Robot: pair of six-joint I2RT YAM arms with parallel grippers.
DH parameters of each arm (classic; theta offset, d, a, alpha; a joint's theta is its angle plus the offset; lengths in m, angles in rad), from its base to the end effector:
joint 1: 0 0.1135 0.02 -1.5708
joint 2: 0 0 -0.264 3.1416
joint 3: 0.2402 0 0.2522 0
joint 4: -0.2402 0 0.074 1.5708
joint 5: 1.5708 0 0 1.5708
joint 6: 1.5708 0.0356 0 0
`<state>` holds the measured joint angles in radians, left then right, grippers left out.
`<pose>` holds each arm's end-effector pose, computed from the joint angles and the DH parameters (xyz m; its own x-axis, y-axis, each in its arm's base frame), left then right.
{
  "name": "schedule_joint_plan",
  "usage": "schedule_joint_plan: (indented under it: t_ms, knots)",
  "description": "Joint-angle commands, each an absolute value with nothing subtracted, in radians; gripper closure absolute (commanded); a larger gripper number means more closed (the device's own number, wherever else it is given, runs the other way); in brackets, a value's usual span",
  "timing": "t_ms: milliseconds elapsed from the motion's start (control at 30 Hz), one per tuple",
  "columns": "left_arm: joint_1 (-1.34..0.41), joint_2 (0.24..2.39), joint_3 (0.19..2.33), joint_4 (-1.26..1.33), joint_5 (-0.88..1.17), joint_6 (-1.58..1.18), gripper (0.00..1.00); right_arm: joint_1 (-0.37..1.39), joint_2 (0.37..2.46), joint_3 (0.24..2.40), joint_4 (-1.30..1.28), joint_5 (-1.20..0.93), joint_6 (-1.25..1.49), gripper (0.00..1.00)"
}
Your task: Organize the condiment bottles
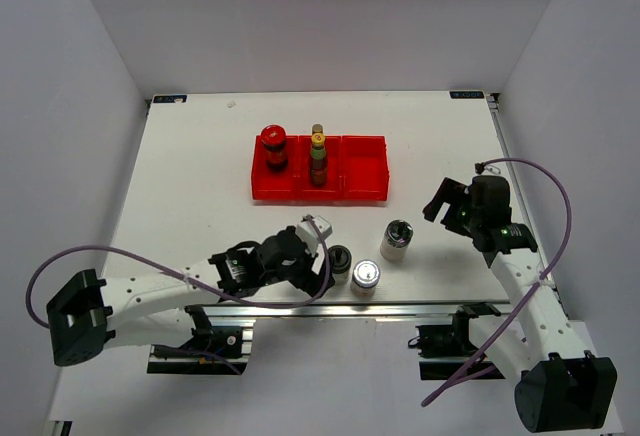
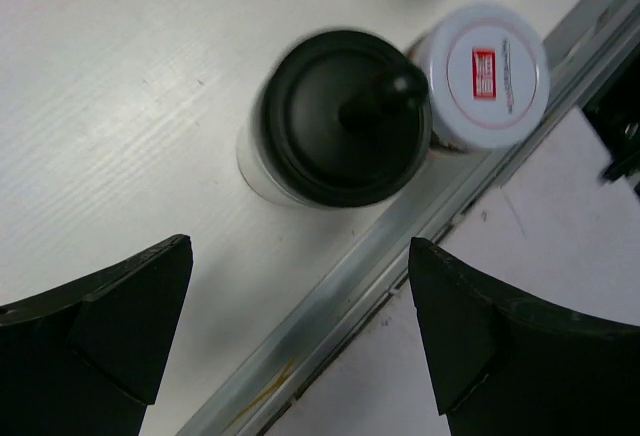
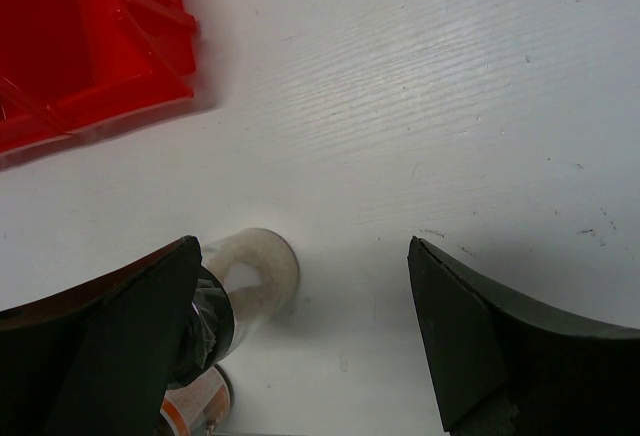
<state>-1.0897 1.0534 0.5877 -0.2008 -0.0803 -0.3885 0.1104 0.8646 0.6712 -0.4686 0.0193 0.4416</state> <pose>0.1049 -0.1949 0.2189 -0.5884 0.3113 -0.7462 0.6824 0.6862 -0.2518 0.1860 0.0199 0.2588 -0.5929 0.3642 -0.7182 0.1752 0.9289 0.3264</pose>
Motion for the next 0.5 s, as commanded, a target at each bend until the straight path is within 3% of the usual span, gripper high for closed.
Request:
schedule_joint_plan:
  t_ms: [0, 467]
  knots:
    - [-1.152, 1.11, 0.586, -0.17, -0.188, -0.362, 0.02, 0.106, 0.873, 0.672, -0.439, 0.009, 0.431, 0.11]
    - [-1.16, 1.341, 0.626, 0.126, -0.316, -0.348, 0.02, 0.106, 0.874, 0.669, -0.439, 0.009, 0.431, 0.11]
